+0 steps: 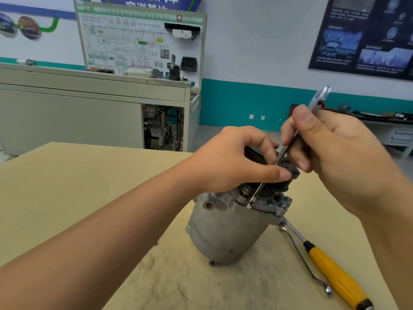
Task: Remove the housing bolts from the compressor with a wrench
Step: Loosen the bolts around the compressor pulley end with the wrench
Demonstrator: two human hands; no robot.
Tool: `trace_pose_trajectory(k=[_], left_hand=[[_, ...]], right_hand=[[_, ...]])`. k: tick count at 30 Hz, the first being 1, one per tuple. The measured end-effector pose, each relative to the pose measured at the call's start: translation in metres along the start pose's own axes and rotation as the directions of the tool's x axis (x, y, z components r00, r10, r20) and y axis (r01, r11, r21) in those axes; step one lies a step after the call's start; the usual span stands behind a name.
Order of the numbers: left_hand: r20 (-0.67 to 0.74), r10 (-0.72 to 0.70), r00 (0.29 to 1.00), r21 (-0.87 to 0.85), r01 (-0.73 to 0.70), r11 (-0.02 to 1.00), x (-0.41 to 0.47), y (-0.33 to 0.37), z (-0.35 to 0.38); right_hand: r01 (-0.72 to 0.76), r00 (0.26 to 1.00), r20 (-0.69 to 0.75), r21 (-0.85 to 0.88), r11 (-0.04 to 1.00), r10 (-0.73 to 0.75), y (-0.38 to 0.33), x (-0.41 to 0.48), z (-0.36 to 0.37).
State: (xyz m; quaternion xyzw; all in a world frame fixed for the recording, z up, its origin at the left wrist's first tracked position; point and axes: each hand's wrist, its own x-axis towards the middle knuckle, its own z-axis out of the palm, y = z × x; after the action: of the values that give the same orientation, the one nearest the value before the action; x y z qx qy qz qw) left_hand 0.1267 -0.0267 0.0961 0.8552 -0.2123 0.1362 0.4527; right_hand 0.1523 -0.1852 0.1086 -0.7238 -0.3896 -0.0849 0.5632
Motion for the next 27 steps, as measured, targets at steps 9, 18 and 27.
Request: trace_pose_trajectory(k=[9,18,27], left_hand=[[-0.041,0.016,0.999,-0.005,-0.016,1.0,0.01,0.006,-0.006],[-0.035,-0.001,0.999,-0.001,0.001,1.0,0.011,0.002,-0.001],[-0.031,-0.028,0.999,-0.042,0.026,0.999,0.011,-0.001,0.001]], right_hand=[[0.132,0.978,-0.148,-0.085,0.988,-0.144,-0.006,-0.001,-0.004],[0.102,0.987,-0.121,-0.037,0.994,-0.106,0.002,-0.001,-0.007],[0.099,0.99,-0.091,-0.077,0.992,-0.106,0.007,-0.001,-0.014]])
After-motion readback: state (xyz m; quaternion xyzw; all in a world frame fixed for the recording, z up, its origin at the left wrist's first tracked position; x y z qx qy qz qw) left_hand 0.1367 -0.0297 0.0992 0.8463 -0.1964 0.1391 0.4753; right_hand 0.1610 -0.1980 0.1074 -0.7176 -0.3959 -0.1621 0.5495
